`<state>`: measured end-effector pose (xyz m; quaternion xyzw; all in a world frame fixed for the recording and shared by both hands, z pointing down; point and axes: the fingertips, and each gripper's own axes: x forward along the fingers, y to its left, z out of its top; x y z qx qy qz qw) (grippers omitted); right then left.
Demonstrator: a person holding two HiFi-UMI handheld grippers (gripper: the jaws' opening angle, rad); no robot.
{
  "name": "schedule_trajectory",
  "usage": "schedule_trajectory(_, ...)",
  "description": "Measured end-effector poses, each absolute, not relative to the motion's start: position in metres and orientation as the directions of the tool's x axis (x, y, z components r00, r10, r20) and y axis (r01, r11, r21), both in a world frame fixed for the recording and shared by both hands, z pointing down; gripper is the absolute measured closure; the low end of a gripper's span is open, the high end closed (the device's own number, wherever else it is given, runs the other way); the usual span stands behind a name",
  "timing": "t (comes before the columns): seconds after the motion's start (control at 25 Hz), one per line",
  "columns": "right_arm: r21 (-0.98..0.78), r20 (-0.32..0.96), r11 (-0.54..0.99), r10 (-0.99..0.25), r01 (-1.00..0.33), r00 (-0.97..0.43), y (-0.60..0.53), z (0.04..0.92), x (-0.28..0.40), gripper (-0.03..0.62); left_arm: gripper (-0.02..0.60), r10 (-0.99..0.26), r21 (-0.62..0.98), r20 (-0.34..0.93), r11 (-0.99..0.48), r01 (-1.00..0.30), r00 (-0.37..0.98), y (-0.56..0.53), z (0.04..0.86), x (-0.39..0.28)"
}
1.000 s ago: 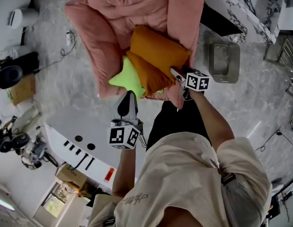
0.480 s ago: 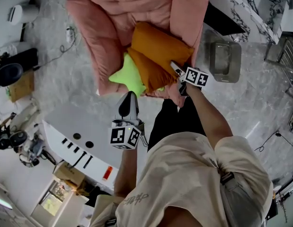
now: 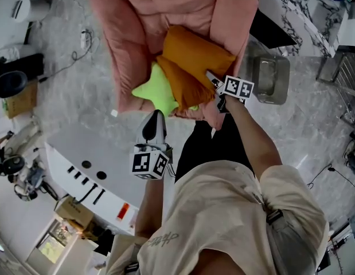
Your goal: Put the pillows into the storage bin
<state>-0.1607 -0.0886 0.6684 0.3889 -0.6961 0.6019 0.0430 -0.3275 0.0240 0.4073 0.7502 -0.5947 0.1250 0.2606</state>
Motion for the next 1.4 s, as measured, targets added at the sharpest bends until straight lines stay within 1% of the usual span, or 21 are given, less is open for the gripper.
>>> schedule_trajectory(0.08, -0.793, 0.527, 0.005, -0.496, -0.609, -0.69, -0.088, 0.648, -0.161, 0.353, 0.562, -0.832, 0.243, 0.488, -0.161, -0.956, 0.264, 0.026, 0.404, -0.331)
schedule_trajectory(0.2, -0.793, 0.504, 0.047, -0.509, -0.607, -0.698, -0.092, 0.615, -0.154, 0.372, 0.562, -0.849, 0.246, 0.454, -0.174, -0.954, 0.272, 0.021, 0.396, -0.334)
schedule_trajectory(0.4, -0.823, 0.418, 0.131, -0.52, -0.553, -0.745, -0.079, 0.561, -0.131, 0.376, 0.563, -0.867, 0.252, 0.392, -0.219, -0.943, 0.306, 0.013, 0.382, -0.333)
schedule_trajectory(0.6, -0.818, 0.377, 0.176, -0.556, -0.548, -0.741, -0.048, 0.514, -0.099, 0.375, 0.562, -0.858, 0.25, 0.344, -0.308, -0.918, 0.381, 0.003, 0.372, -0.328)
schedule_trajectory(0.88, -0.796, 0.394, 0.114, -0.648, -0.595, -0.652, 0.015, 0.483, -0.045, 0.378, 0.563, -0.811, 0.267, 0.301, -0.434, -0.861, 0.502, -0.015, 0.371, -0.304)
schedule_trajectory(1.08, -0.765, 0.426, 0.041, -0.716, -0.642, -0.553, 0.065, 0.47, -0.003, 0.381, 0.563, -0.734, 0.294, 0.317, -0.526, -0.798, 0.601, -0.018, 0.382, -0.274)
schedule_trajectory(1.24, -0.765, 0.413, -0.011, -0.776, -0.644, -0.477, 0.097, 0.462, 0.032, 0.381, 0.562, -0.664, 0.307, 0.322, -0.602, -0.738, 0.675, -0.022, 0.393, -0.245)
schedule_trajectory(1.4, -0.752, 0.429, -0.086, -0.817, -0.654, -0.385, 0.141, 0.456, 0.077, 0.382, 0.563, -0.612, 0.322, 0.324, -0.645, -0.692, 0.721, -0.014, 0.399, -0.213)
